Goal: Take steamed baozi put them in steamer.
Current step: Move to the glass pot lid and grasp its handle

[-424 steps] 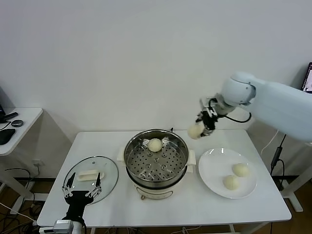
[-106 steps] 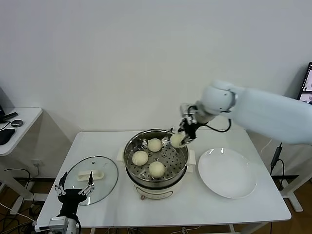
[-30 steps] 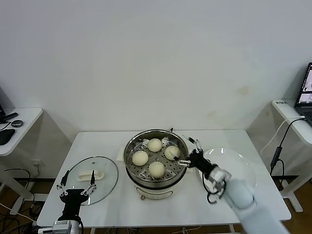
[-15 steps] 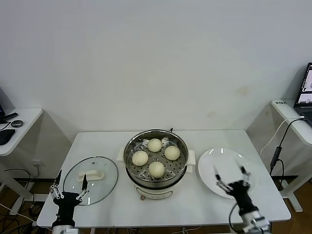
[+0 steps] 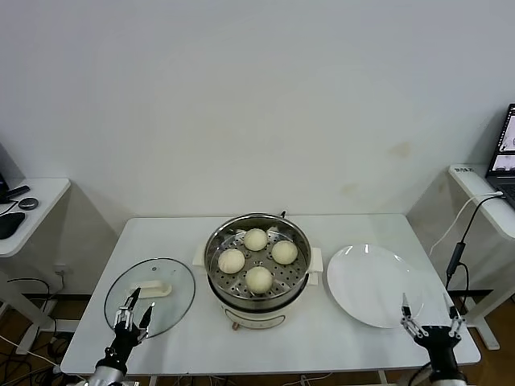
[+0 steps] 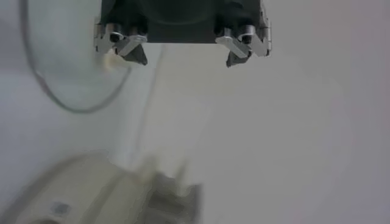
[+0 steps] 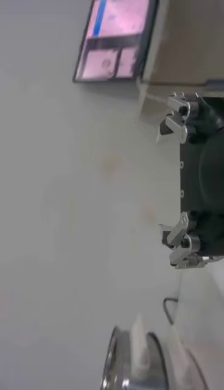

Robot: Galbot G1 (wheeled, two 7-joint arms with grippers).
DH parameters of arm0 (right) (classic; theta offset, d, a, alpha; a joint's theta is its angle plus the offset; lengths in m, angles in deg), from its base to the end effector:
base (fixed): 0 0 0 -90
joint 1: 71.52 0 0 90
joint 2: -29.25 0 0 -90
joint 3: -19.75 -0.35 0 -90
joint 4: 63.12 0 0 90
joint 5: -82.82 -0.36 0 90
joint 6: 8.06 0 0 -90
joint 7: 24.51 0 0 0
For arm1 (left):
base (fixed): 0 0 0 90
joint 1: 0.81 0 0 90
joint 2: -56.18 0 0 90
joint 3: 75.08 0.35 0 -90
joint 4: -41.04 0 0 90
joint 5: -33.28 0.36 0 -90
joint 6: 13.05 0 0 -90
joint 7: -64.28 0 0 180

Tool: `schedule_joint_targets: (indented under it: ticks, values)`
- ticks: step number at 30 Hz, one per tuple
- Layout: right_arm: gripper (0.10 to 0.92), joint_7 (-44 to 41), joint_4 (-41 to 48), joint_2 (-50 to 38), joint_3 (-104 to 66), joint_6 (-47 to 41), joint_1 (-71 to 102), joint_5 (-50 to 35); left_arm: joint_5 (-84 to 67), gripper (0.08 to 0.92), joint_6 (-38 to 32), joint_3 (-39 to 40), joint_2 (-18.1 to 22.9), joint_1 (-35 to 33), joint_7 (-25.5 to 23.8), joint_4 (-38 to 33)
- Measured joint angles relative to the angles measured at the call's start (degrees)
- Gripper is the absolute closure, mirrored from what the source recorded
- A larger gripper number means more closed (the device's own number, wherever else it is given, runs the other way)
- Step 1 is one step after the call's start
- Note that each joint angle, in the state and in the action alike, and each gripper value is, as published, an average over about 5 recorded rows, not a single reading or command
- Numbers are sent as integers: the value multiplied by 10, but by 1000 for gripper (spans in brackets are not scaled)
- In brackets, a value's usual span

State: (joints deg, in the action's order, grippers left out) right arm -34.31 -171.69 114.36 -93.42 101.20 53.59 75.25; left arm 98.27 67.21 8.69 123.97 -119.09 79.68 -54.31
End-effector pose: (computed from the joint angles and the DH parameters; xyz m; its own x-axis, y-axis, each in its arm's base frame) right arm 0.1284 -0.1538 -0.3629 -0.9874 0.1342 -0.0841 0.1477 0.9721 -0.1820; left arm 0.1820 0.1556 -0.4139 -0.9919 0.0906 0.0889 0.0950 0.0660 0.9933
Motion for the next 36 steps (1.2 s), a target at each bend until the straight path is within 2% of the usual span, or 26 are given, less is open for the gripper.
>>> schedule_joint_targets:
  ticks: [13, 28, 36]
  values:
    - [203, 4, 0, 20, -15, -9, 10, 3, 63, 177, 6, 25, -42, 115, -28, 105]
    - [203, 5, 2, 27, -9, -13, 15, 11, 73, 189, 6, 48, -49, 197, -46, 182]
    - [203, 5, 0, 30, -2, -13, 19, 19, 69, 407, 3, 51, -47, 214, -45, 209]
